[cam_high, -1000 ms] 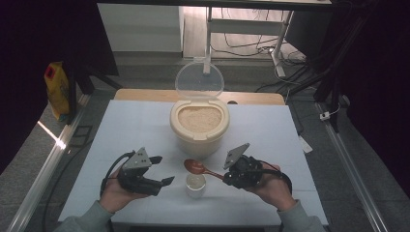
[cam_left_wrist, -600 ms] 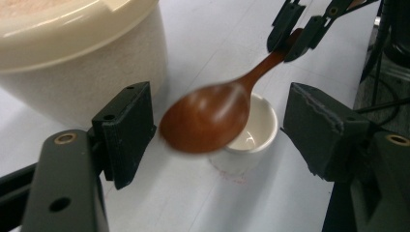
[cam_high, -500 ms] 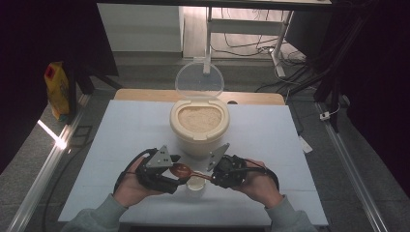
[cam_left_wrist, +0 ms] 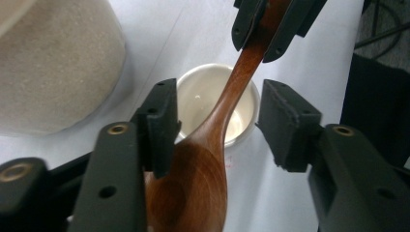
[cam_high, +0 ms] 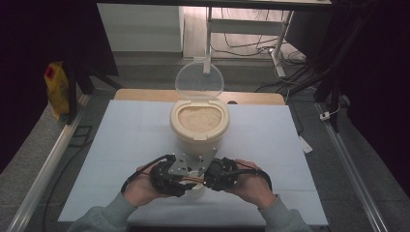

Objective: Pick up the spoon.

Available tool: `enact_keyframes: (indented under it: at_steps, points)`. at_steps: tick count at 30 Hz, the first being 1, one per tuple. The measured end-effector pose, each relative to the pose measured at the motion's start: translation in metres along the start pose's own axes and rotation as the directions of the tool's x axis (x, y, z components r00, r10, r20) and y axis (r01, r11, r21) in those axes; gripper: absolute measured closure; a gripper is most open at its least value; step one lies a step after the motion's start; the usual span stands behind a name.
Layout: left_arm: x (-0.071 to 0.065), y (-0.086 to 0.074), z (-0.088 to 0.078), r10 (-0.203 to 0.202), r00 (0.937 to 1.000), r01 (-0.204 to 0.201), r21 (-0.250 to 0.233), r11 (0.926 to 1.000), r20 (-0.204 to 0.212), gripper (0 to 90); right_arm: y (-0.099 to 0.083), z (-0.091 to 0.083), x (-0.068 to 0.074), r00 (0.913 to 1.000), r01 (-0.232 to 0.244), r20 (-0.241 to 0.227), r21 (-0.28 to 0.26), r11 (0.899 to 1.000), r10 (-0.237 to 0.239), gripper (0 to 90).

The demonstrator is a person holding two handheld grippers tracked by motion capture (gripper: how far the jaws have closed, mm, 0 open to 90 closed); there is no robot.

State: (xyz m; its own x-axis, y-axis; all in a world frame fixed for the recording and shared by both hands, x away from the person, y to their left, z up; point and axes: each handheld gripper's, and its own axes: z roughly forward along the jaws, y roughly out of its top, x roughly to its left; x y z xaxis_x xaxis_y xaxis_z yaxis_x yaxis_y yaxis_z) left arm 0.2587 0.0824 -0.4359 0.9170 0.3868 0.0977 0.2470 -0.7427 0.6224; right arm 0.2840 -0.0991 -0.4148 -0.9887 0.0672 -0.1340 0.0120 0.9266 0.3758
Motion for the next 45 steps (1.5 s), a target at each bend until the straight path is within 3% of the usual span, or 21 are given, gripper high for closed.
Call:
enact_keyframes:
  at_steps: [8, 17, 22, 24, 25, 26, 28, 29, 31, 32, 33, 34, 35, 36, 39, 40, 41, 42, 43, 44, 45]
  points:
    - [-0.001, -0.003, 0.006, 0.038, 0.9993, -0.038, 0.055, 0.9978, -0.002, 64.8, 0.005, -0.001, 0.005, 0.9988, 0.048, 0.013, -0.007, 0.999, -0.048, 77.3]
    - [-0.004, -0.007, 0.008, 0.105, 0.992, -0.111, 0.077, 0.9909, 0.07, 79.2, 0.007, -0.001, 0.01, 0.994, 0.106, 0.03, -0.038, 0.994, -0.105, 75.6]
    - [0.0, -0.008, 0.006, 0.09, 0.9955, -0.092, 0.073, 0.9931, 0.032, 79.7, 0.004, -0.003, 0.003, 0.9962, 0.072, 0.058, -0.13, 0.989, -0.065, 72.6]
    - [0.002, -0.01, 0.006, 0.073, 0.9971, -0.074, 0.064, 0.9952, 0.019, 79.8, -0.002, -0.009, -0.002, 0.9939, -0.005, 0.106, -0.207, 0.978, 0.028, 60.4]
    - [0.003, -0.011, 0.005, 0.065, 0.9979, -0.065, 0.058, 0.9962, 0.006, 79.8, -0.002, -0.009, -0.002, 0.9939, -0.005, 0.106, -0.207, 0.978, 0.028, 60.4]
    - [0.003, -0.011, 0.005, 0.059, 0.9983, -0.058, 0.052, 0.997, -0.007, 79.7, -0.008, -0.013, -0.004, 0.9866, -0.051, 0.134, -0.282, 0.958, 0.093, 55.2]
    - [0.005, -0.012, 0.002, 0.043, 0.9988, -0.043, 0.03, 0.9986, -0.02, 79.7, -0.015, -0.016, -0.006, 0.9746, -0.098, 0.158, -0.34, 0.935, 0.159, 50.0]
    - [0.006, -0.013, 0.001, 0.035, 0.999, -0.034, 0.02, 0.9992, -0.029, 79.7, -0.015, -0.016, -0.006, 0.9746, -0.098, 0.158, -0.34, 0.935, 0.159, 50.0]
    - [0.007, -0.015, -0.001, 0.025, 0.9987, -0.024, 0.006, 0.9997, -0.045, 79.7, -0.023, -0.018, -0.007, 0.9597, -0.141, 0.17, -0.398, 0.907, 0.224, 47.9]
    - [0.007, -0.015, -0.001, 0.018, 0.9987, -0.018, 0.001, 0.9998, -0.048, 79.7, -0.032, -0.02, -0.009, 0.9448, -0.207, 0.136, -0.459, 0.864, 0.298, 46.2]
    - [0.008, -0.016, -0.001, 0.011, 0.9986, -0.011, -0.005, 0.9999, -0.052, 79.7, -0.032, -0.02, -0.009, 0.9448, -0.207, 0.136, -0.459, 0.864, 0.298, 46.2]
    - [0.009, -0.016, -0.002, 0.007, 0.9983, -0.007, -0.008, 0.9999, -0.058, 79.7, -0.04, -0.021, -0.01, 0.9231, -0.27, 0.106, -0.505, 0.82, 0.37, 44.2]
    - [0.009, -0.017, -0.002, 0.0, 0.9981, -0.001, -0.015, 0.9999, -0.061, 79.7, -0.045, -0.021, -0.01, 0.9125, -0.294, 0.097, -0.519, 0.803, 0.397, 43.6]
    - [0.009, -0.017, -0.003, -0.005, 0.9977, 0.004, -0.023, 0.9997, -0.067, 79.7, -0.045, -0.021, -0.01, 0.9125, -0.294, 0.097, -0.519, 0.803, 0.397, 43.6]
    - [0.01, -0.017, -0.005, -0.019, 0.9967, 0.016, -0.044, 0.9989, -0.079, 79.7, -0.055, -0.02, -0.011, 0.8912, -0.332, 0.085, -0.549, 0.768, 0.446, 41.0]
    - [0.01, -0.017, -0.005, -0.022, 0.9965, 0.018, -0.048, 0.9987, -0.081, 79.7, -0.06, -0.019, -0.011, 0.8773, -0.356, 0.073, -0.565, 0.745, 0.474, 40.7]
    - [0.011, -0.017, -0.005, -0.025, 0.9961, 0.021, -0.053, 0.9984, -0.085, 79.7, -0.06, -0.019, -0.011, 0.8773, -0.356, 0.073, -0.565, 0.745, 0.474, 40.7]
    - [0.011, -0.017, -0.005, -0.031, 0.9956, 0.026, -0.06, 0.9979, -0.089, 79.7, -0.065, -0.017, -0.011, 0.8575, -0.405, 0.025, -0.583, 0.704, 0.514, 39.4]
    - [0.011, -0.017, -0.005, -0.035, 0.9952, 0.029, -0.064, 0.9975, -0.091, 79.7, -0.065, -0.017, -0.011, 0.8575, -0.405, 0.025, -0.583, 0.704, 0.514, 39.4]
    - [0.011, -0.017, -0.005, -0.037, 0.995, 0.03, -0.068, 0.9972, -0.093, 79.7, -0.068, -0.014, -0.011, 0.8433, -0.434, 0.004, -0.586, 0.684, 0.537, 38.5]
    - [0.011, -0.017, -0.005, -0.039, 0.9947, 0.032, -0.073, 0.9969, -0.095, 79.7, -0.068, -0.014, -0.011, 0.8433, -0.434, 0.004, -0.586, 0.684, 0.537, 38.5]
